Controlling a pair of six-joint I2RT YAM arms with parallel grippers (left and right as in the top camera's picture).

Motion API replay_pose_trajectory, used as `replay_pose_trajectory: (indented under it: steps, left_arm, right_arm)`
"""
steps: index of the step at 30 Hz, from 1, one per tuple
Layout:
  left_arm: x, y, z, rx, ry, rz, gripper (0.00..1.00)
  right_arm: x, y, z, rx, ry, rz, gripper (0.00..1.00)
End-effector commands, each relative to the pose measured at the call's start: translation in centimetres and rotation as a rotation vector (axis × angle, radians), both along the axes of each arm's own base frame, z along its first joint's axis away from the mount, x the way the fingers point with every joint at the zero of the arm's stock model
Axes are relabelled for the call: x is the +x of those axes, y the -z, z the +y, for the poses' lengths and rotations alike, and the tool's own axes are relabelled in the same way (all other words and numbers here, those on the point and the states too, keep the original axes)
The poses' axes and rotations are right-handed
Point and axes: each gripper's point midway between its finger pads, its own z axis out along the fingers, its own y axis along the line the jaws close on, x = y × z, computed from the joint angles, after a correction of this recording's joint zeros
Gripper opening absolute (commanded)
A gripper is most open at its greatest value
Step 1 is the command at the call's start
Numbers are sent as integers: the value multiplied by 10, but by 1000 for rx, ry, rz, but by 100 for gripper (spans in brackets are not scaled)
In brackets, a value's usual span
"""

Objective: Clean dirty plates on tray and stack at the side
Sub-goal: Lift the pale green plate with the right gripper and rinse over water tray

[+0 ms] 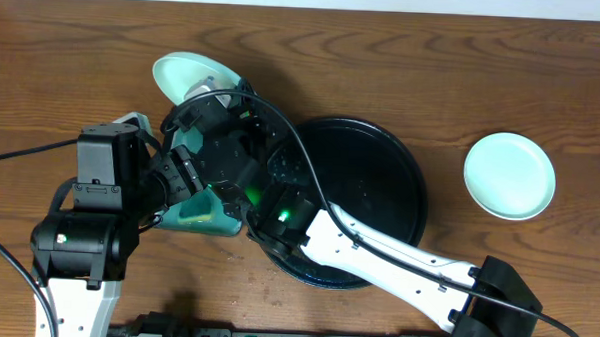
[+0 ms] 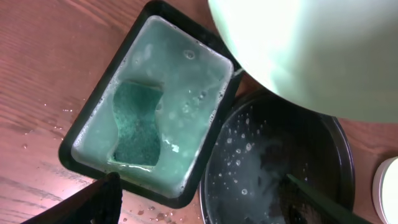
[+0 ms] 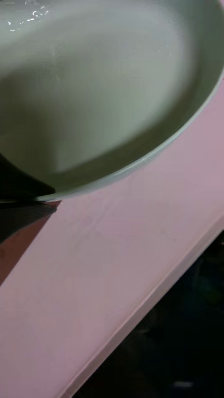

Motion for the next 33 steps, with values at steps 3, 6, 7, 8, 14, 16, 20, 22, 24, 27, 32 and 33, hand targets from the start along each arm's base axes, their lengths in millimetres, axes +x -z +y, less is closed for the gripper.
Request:
replay_pose_trajectory:
  steps: [3,6,7,8,14,16,20,22,24,27,32,33]
  left_arm:
    - [1,-10,-1,-7,9,-23,80]
    - [1,-10,-1,-7,9,-23,80]
    - [1,-10,-1,-7,9,-23,81]
    - [1,-10,-1,-7,9,-23,80]
    - [1,-10,-1,-7,9,-23,80]
    - [1,-10,-1,-7,9,-23,80]
    - [1,-10,-1,-7,9,-23,81]
    - [1,-9,-1,-7,9,-22,81]
    - [1,-9,-1,-7,9,-22,80]
    - [1,-9,-1,-7,9,-22,80]
    - [1,-9,-1,-7,9,-22,80]
    - [1,-9,-1,-7,9,-22,80]
  right_arm:
    - [-4,-23,-8,19,19,-32,1]
    - [-4,-23,-8,16,19,-32,1]
    - [-4,-23,-8,17,19,-32,1]
    - [-4,-23,-8,17,19,-32,1]
    - [-4,-23,-8,16,19,-32,1]
    - [-4,-23,-8,16,19,-32,1]
    - [-4,-23,-8,16,20,-32,1]
    - [-4,-23,-8,17,19,-32,1]
    - [-3,-22,-9,25,22,-31,1]
    - [11,-14,-19,113,54,0,1]
    - [50,66,-51,415,120,315,1]
    - [51,85,-55,480,120,420,1]
